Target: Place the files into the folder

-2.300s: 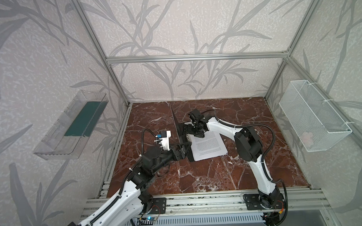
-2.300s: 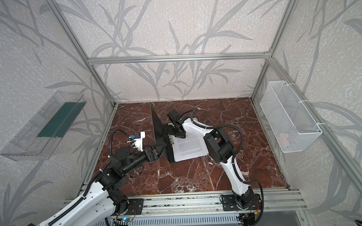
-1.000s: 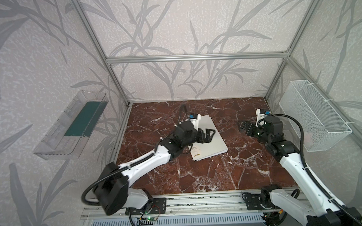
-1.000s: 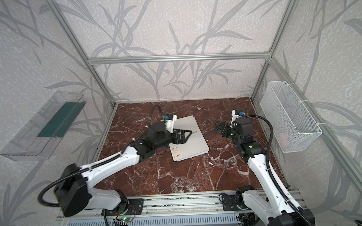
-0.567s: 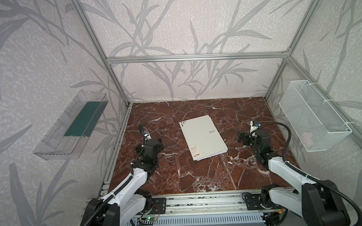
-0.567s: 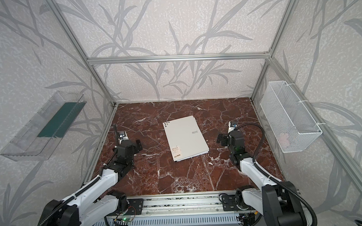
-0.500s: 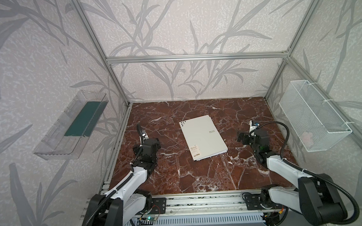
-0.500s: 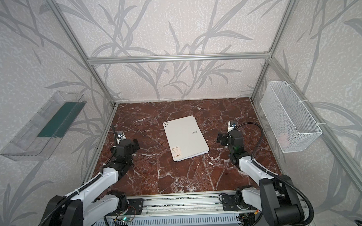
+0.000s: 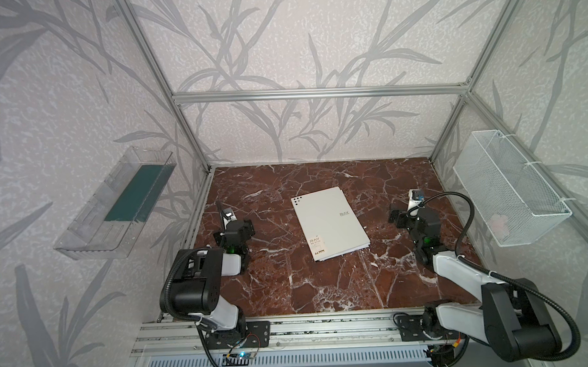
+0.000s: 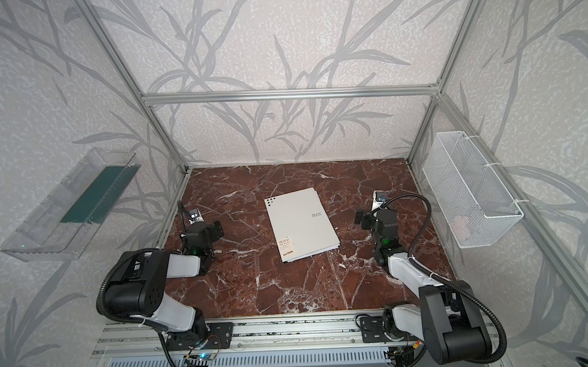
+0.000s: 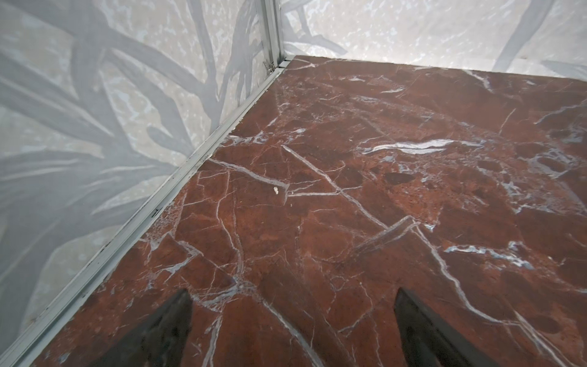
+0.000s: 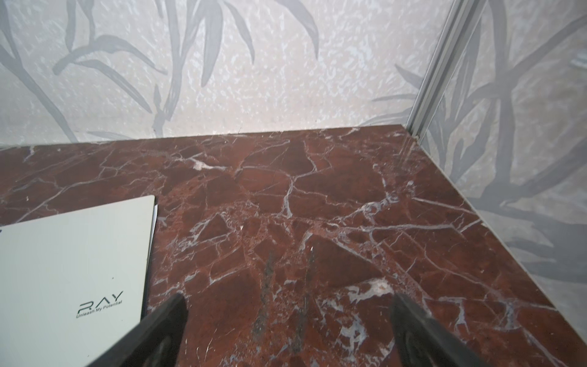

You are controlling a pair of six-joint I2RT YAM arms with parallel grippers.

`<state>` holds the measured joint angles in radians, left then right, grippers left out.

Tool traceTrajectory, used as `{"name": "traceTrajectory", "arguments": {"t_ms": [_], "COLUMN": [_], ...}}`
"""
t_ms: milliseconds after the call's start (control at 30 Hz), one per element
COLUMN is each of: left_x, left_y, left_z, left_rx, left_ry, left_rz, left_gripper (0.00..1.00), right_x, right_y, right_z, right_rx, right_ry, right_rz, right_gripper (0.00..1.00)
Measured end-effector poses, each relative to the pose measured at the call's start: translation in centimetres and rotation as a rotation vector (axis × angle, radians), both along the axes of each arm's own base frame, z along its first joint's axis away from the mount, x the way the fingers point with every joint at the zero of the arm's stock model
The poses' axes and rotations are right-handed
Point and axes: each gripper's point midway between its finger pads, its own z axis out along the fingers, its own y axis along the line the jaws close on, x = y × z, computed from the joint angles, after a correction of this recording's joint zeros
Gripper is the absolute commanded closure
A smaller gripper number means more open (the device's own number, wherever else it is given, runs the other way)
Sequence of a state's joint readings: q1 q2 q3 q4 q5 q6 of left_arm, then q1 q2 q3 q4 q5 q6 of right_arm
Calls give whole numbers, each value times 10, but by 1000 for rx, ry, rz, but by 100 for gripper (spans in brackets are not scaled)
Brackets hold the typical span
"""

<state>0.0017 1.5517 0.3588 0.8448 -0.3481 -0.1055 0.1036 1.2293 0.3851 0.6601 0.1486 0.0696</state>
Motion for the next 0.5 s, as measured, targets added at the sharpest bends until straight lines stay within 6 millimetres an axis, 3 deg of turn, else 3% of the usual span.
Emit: {"name": "traceTrajectory", "arguments": {"t_ms": [167, 267, 367, 500], "left_x": [9, 11, 12, 13], "left_y": [-7, -11, -14, -16], "left_z": [12, 15, 15, 15], "left_rx": [-3, -1, -2, 2], "left_ry": [-68, -78, -77, -75], "left_rz": [-50, -71, -93, -105], "left_gripper": [1, 1, 1, 1], "right_x": [-7, -3, -10, 5], "right_y": [5, 7, 6, 11], "right_z": [-56, -67, -100, -85], "right_rx": [-58, -76, -89, -91], "right_ry": [120, 85, 161, 118], "right_rz": [54, 66, 72, 95], "right_gripper": [1, 1, 1, 1]}}
